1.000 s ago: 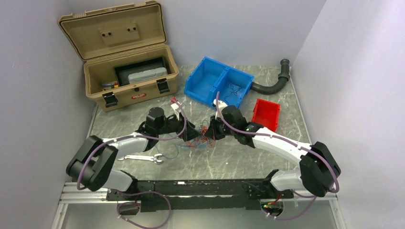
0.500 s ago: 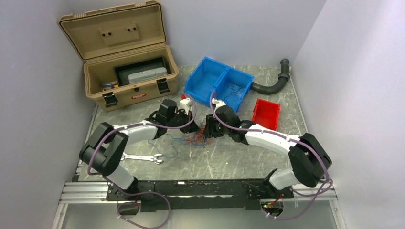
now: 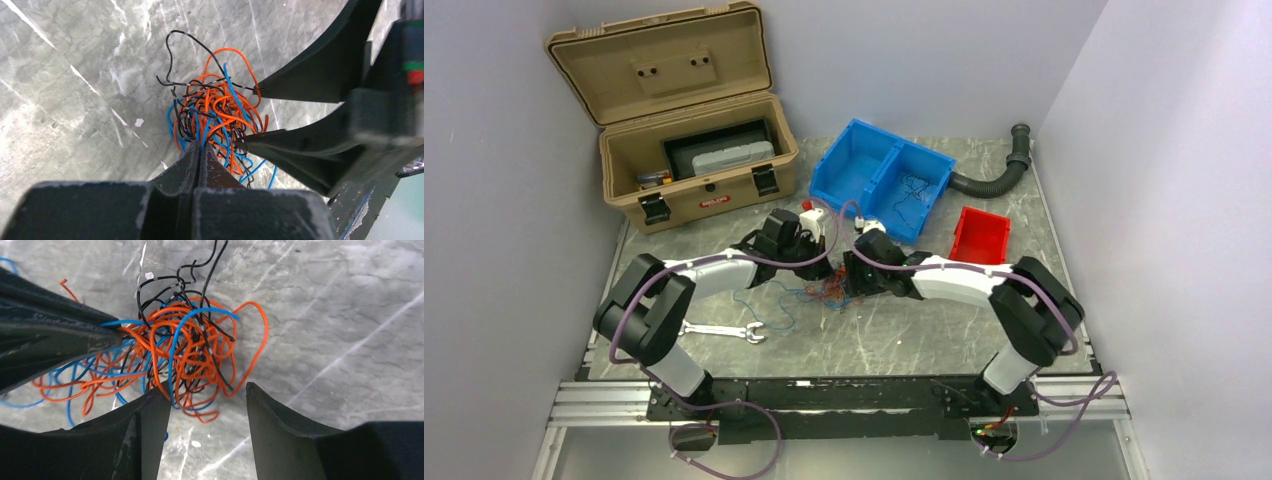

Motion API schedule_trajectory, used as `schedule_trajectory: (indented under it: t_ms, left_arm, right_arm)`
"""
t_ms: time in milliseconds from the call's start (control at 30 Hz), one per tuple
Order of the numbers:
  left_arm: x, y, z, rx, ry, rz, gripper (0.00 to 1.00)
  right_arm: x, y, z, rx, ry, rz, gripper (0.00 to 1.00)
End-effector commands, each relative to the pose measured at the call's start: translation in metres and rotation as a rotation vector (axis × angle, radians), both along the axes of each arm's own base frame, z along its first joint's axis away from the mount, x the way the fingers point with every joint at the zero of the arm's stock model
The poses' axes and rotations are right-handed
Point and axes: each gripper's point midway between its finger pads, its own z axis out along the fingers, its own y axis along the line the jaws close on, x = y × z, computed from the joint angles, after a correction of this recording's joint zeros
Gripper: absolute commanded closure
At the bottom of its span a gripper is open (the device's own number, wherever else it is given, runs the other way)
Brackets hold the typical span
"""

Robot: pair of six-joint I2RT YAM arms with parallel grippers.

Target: Untangle the cables

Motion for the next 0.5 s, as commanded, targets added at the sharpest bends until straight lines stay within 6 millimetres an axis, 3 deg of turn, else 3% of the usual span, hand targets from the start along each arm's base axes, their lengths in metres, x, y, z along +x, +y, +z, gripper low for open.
schedule_trajectory:
  t_ms: [0,133,333,467]
  left_arm:
    - [0.011,0.001,0.006,0.032,-0.041,0.016,1.0]
    - [0.018,0.015,0.007,0.085,-0.067,0.099,1.0]
    - [0.034,0.066,0.016,0.186,-0.149,0.37,1.0]
    - [0.038,0.106,0.007,0.291,-0.13,0.557,1.0]
  right_arm:
    - [0.013,0.011,-0.008,-0.119,-0.037,-0.011,0.43]
    - [0.018,-0.022,-0.016,-0.273,-0.059,-0.168,0.57]
    - [0.017,-0.09,-0.013,-0.395,-0.062,-0.349,0.56]
    - [0.012,-0.125,-0.019,-0.394,-0.02,-0.432,0.58]
